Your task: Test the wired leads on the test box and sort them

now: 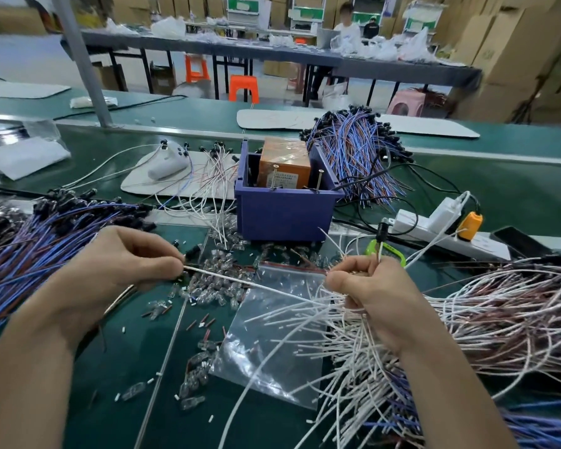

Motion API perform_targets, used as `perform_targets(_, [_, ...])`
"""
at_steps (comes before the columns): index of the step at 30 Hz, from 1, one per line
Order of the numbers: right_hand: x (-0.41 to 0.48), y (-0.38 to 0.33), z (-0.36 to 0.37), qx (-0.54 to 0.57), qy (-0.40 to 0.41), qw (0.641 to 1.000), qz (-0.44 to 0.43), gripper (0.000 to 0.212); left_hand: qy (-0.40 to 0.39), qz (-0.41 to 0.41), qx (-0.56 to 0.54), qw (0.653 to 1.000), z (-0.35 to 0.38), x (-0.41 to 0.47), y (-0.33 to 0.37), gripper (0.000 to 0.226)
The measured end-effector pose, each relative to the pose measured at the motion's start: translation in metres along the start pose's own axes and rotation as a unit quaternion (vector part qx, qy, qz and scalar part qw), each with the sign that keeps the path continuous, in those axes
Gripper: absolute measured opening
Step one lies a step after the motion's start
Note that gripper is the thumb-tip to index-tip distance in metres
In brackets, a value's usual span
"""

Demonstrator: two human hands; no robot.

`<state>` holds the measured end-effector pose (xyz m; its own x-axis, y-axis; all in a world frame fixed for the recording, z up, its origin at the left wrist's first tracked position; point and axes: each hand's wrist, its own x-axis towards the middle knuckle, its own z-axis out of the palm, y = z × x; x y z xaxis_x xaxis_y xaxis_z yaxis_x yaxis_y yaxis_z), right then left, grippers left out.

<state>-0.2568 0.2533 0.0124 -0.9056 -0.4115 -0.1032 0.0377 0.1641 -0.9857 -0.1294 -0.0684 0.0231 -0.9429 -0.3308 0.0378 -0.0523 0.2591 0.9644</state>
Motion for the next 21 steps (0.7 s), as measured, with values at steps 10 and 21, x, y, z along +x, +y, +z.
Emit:
perform_targets(10, [0.001,0.003,-0.001,0.019,0.001,1.000,0.005,0.007,-0.207,0.010,-0.581,0.787,0.031,0.015,-0.004,0.034])
perform_targets(21, [0.005,0.013,-0.001,-0.023,0.020,1.000,-0.008,0.013,0.086,-0.144,-0.524,0.835,0.052,0.020,0.003,0.006])
